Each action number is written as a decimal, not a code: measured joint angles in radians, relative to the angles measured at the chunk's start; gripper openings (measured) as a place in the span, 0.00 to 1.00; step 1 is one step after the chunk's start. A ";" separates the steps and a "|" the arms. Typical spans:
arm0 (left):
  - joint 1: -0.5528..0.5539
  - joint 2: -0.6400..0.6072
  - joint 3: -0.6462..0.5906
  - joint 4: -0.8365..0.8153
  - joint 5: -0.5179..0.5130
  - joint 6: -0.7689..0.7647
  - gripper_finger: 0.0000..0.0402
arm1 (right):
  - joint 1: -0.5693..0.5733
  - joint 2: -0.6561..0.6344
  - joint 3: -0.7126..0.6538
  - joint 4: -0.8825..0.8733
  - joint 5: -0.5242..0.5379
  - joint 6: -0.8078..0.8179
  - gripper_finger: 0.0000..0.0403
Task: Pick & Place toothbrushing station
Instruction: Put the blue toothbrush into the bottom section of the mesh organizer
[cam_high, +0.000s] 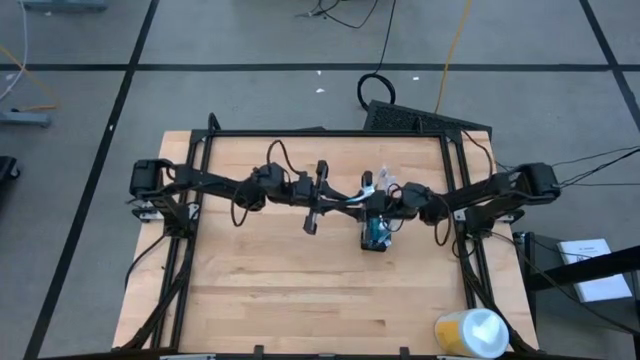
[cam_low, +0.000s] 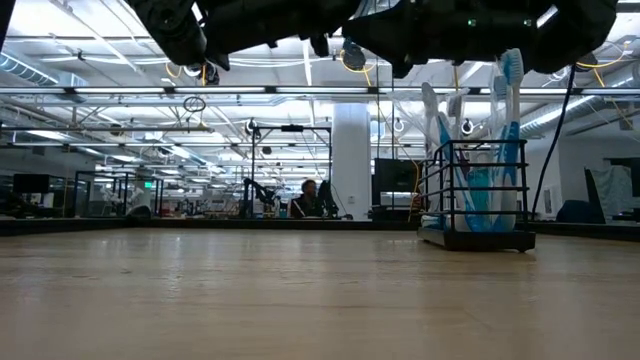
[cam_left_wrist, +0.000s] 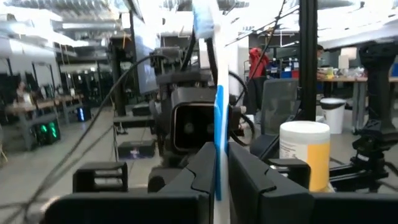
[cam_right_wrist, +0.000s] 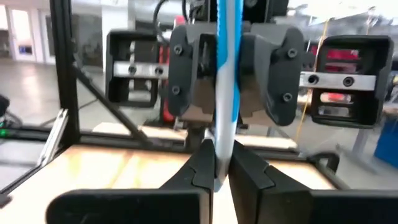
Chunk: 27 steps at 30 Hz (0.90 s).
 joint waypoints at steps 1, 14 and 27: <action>0.000 0.000 0.000 -0.004 -0.001 -0.022 0.07 | -0.003 -0.019 0.000 -0.044 -0.001 0.007 0.04; 0.014 0.003 0.024 -0.037 -0.003 -0.220 0.13 | -0.003 -0.223 0.002 -0.453 0.003 0.083 0.04; -0.008 -0.001 0.285 -0.471 0.068 -0.118 0.50 | -0.002 -0.220 -0.001 -0.505 -0.001 0.080 0.04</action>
